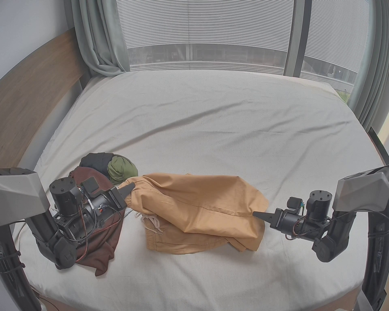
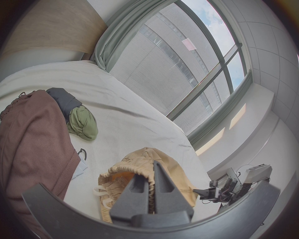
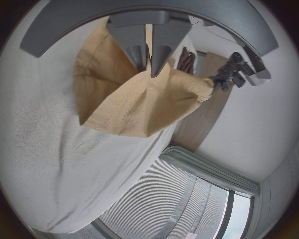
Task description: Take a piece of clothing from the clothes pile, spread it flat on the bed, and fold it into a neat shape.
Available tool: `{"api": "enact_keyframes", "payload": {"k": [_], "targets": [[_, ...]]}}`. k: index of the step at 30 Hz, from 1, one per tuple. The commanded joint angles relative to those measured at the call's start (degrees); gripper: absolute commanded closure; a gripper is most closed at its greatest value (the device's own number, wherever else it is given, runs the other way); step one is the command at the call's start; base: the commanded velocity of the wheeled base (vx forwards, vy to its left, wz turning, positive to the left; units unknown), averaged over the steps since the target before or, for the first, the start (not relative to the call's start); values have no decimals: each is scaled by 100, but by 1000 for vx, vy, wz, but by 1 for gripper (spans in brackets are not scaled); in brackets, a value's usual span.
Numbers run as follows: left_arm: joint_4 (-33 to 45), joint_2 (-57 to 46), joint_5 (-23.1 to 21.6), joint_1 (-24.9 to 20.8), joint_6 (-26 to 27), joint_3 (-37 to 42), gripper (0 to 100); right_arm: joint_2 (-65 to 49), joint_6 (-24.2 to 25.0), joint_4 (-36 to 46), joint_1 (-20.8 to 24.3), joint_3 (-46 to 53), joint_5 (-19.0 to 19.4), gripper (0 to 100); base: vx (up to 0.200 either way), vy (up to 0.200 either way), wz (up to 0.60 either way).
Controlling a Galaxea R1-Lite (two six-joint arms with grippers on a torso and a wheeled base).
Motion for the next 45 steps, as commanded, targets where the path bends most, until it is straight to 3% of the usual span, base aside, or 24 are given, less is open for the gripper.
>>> {"api": "enact_keyframes", "payload": {"k": [1, 7, 16, 17, 36, 45], "targets": [[-1, 65, -1, 80, -2, -15, 100, -677, 143, 10, -45, 447, 398, 100, 0, 0, 0], [-1, 100, -10, 80, -2, -15, 100, -607, 99, 1, -19, 684, 820, 100, 0, 0, 0], [-1, 83, -10, 80, -2, -32, 100, -378, -24, -8, 34, 544, 838, 100, 0, 0, 0], [-1, 74, -10, 80, -2, -41, 100, -361, -50, -8, 34, 509, 838, 0, 0, 0, 0], [-1, 21, -18, 89, -11, -41, 100, 211, -77, -17, 306, -282, 539, 0, 0, 0, 0], [-10, 12, -18, 80, -29, -59, 100, 360, -86, -8, 350, -441, 214, 0, 0, 0, 0]]}}
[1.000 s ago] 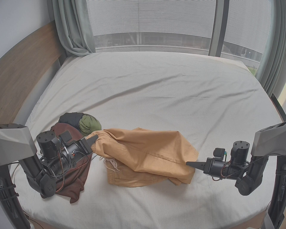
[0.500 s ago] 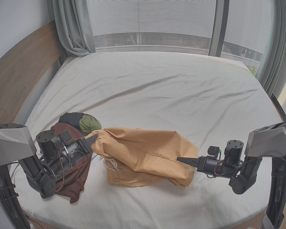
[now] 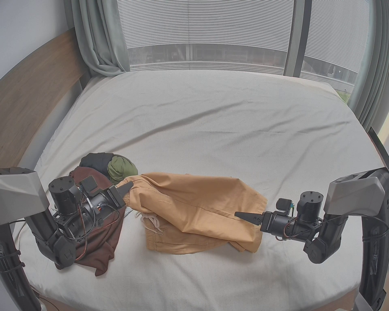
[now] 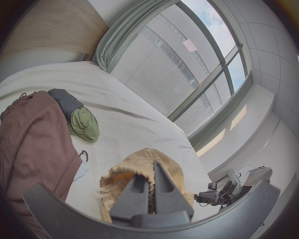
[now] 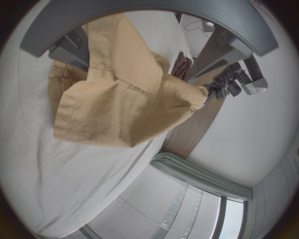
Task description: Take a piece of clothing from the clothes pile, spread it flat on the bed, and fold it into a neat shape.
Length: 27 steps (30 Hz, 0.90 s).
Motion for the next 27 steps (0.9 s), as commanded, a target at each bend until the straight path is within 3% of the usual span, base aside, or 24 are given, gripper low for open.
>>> {"api": "enact_keyframes", "payload": {"k": [1, 18, 24, 25, 27], "targets": [[-5, -21, 1, -4, -6, -19, 100, 184, -13, -2, -3, -126, -123, 0, 0, 0, 0], [-5, -3, 1, -4, -14, -36, 100, 492, -21, -2, 41, -311, -219, 0, 0, 0, 0], [-5, -3, -8, -13, -23, -45, 100, 562, -21, -2, 76, -451, -509, 0, 0, 0, 0], [-5, -3, -8, -13, -23, -45, 100, 589, -13, -2, 76, -442, -509, 100, 0, 0, 0], [-5, 6, -8, -13, -23, -63, 100, 589, -21, -10, 76, -407, -501, 100, 0, 0, 0]]}}
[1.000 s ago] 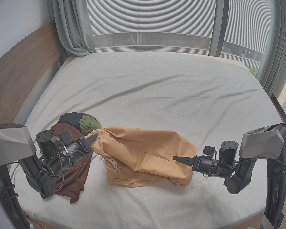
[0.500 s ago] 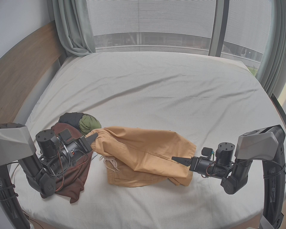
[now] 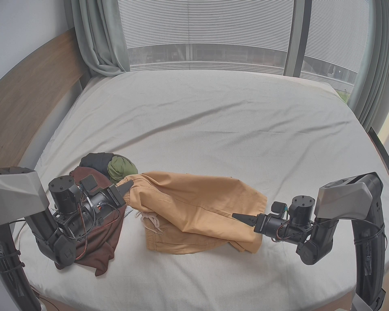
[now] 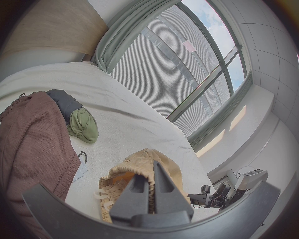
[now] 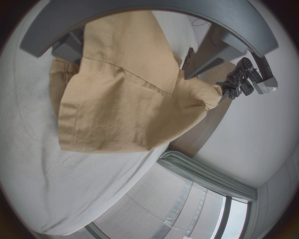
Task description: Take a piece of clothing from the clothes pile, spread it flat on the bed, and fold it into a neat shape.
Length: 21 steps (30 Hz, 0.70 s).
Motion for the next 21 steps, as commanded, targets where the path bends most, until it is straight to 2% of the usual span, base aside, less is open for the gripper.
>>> {"api": "enact_keyframes", "payload": {"k": [1, 6, 12, 21], "targets": [[-5, 14, 1, -6, -11, -39, 100, 55, -2, -8, 1, 23, 3, 100, 0, 0, 0], [-5, 14, -8, 3, -11, -48, 100, -218, -19, -17, -16, 305, 29, 100, 0, 0, 0], [-5, -21, -34, -15, -11, -83, 100, -807, -327, 1, -60, 744, 64, 100, 0, 0, 0], [-14, -346, -201, -67, -2, -56, 100, -1519, -336, 10, -87, 1008, 56, 100, 0, 0, 0]]}}
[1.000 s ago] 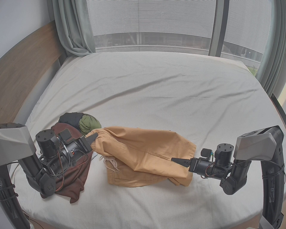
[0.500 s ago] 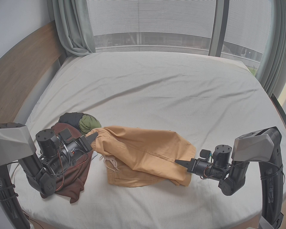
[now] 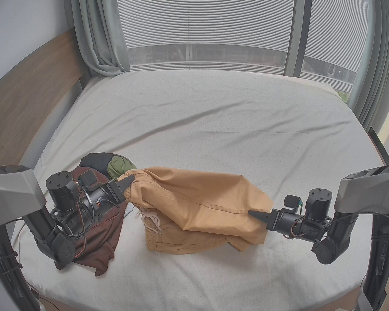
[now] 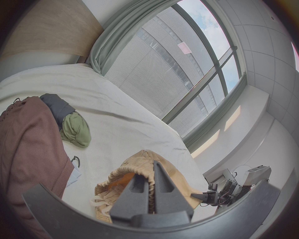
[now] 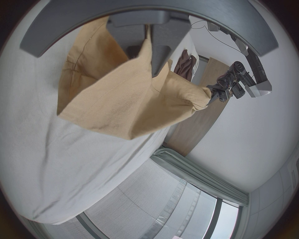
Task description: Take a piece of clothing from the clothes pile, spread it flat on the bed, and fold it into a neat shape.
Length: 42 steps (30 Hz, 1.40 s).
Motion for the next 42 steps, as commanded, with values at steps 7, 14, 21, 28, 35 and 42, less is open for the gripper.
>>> {"api": "enact_keyframes", "payload": {"k": [7, 14, 21, 28, 35, 42], "targets": [[-14, -250, -438, 35, 68, 264, 100, -858, -4, 7, -108, 157, -2, 100, 0, 0, 0], [-14, -373, -798, 211, 305, 395, 100, -1438, 22, 16, -152, 237, 33, 100, 0, 0, 0], [-14, -364, -1176, 255, 903, 642, 100, -1781, 40, 16, -160, 289, 148, 100, 0, 0, 0], [-5, -364, -1536, 484, 1149, 677, 100, -1930, 128, 16, -521, 237, 323, 100, 0, 0, 0], [-5, -311, -1633, 580, 1149, 615, 100, -2106, 374, 16, -828, 201, 543, 100, 0, 0, 0], [-14, -259, -1624, 589, 1193, 571, 100, -2088, 400, 16, -1004, 78, 552, 100, 0, 0, 0]]}}
